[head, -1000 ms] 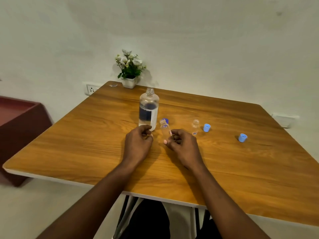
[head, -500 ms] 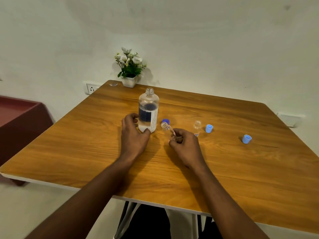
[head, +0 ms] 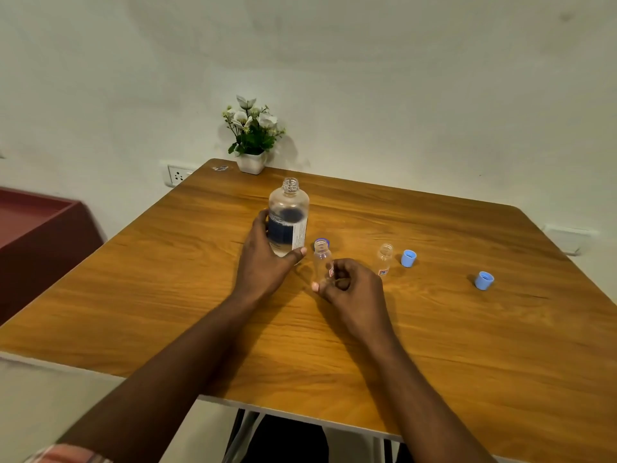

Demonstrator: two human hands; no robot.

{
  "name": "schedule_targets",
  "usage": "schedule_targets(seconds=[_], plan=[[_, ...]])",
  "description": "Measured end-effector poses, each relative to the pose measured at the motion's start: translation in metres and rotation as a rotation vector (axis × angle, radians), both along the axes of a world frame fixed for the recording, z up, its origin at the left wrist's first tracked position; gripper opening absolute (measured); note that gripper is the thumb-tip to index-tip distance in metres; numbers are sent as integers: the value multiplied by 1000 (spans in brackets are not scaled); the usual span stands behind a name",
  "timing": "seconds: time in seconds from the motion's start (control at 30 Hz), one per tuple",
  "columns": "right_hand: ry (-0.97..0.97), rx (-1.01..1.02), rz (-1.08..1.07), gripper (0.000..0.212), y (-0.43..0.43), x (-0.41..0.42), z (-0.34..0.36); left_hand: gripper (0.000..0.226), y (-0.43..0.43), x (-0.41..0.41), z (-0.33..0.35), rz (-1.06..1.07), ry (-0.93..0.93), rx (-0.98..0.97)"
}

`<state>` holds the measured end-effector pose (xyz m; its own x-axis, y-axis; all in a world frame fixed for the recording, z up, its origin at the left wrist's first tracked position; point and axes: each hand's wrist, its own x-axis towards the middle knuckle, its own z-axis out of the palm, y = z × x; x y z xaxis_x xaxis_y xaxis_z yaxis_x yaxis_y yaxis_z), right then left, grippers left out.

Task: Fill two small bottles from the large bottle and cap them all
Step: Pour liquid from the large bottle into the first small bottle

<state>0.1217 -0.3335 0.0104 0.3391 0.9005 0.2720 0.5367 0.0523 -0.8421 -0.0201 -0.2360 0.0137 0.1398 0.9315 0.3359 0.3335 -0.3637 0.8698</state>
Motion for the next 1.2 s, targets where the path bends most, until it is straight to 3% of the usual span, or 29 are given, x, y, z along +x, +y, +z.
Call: schedule_targets(seconds=[0.23, 0.43, 0.77, 1.2], plan=[[-61, 36, -5, 49, -3, 1, -3, 83, 11, -2, -1, 13, 1, 34], [-26, 87, 30, 33, -9, 2, -5, 83, 17, -13, 0, 60, 58, 138], [-28, 200, 57, 27, -10, -1, -2, 76, 24, -23, -2, 134, 178, 339], [13, 147, 105, 14, -11, -1, -3, 75, 25, -22, -4, 124, 272, 467]])
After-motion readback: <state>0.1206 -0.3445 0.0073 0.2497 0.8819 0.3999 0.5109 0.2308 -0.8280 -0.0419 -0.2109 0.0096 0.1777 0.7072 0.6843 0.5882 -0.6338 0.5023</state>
